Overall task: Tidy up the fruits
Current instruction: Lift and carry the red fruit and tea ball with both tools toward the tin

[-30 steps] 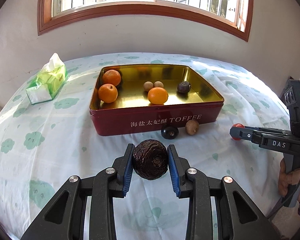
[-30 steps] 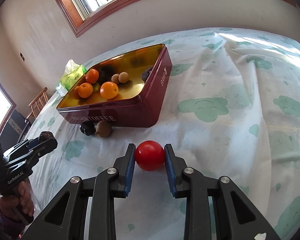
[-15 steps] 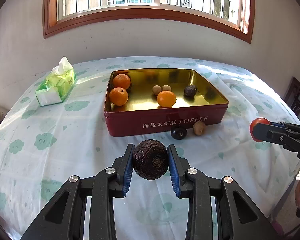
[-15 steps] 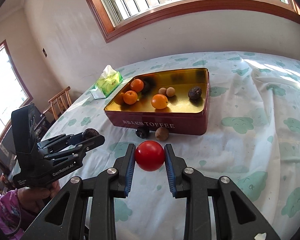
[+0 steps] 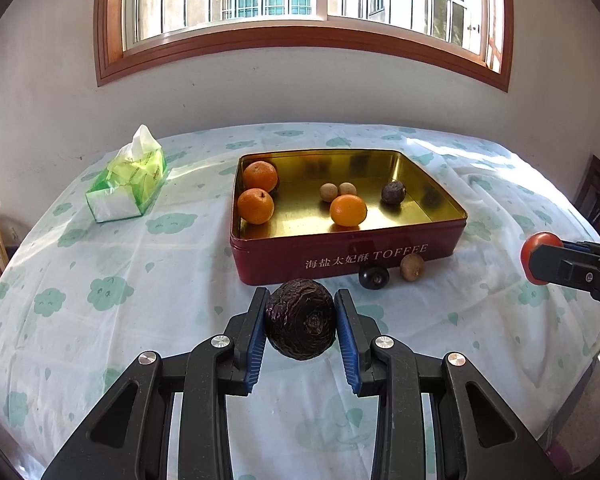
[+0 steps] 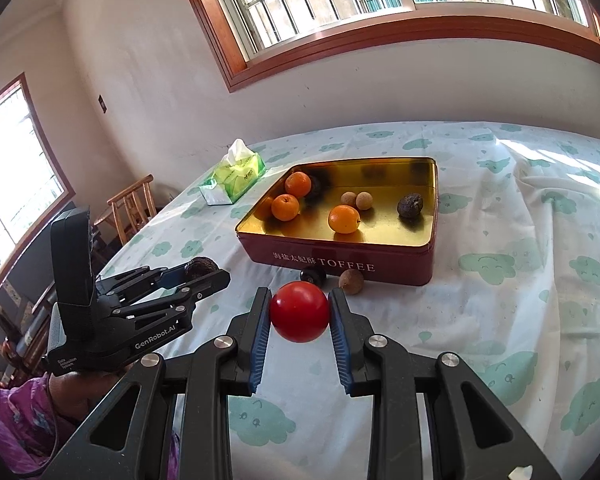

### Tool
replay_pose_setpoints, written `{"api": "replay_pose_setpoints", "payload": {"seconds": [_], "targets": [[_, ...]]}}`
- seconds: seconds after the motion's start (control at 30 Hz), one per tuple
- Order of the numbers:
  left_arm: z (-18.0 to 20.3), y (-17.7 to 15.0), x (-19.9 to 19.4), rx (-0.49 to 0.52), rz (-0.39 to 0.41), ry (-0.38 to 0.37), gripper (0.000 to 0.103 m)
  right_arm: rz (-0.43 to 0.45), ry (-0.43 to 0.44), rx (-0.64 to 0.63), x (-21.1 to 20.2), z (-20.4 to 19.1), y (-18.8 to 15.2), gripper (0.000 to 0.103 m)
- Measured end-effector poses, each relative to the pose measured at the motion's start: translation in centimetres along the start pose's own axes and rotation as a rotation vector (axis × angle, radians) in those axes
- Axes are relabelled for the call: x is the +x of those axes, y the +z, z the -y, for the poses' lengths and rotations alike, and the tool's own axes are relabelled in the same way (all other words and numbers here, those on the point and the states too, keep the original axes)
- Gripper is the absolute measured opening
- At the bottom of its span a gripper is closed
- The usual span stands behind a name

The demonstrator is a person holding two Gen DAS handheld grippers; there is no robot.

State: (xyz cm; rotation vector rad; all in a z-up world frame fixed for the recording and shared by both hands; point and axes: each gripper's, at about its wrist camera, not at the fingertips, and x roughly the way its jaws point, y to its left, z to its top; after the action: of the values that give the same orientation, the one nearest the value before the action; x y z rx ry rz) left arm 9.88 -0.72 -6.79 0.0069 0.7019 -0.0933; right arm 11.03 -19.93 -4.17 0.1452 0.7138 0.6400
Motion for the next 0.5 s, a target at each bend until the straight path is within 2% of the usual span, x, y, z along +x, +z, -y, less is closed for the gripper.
{"api": "replay_pose_setpoints", "payload": {"seconds": [0.5], "targets": [[-0.7, 1.3, -0.4, 0.006, 0.021, 0.032, 0.034, 0.013, 0.003, -0.012, -0.3, -0.3, 1.0, 0.027]]}}
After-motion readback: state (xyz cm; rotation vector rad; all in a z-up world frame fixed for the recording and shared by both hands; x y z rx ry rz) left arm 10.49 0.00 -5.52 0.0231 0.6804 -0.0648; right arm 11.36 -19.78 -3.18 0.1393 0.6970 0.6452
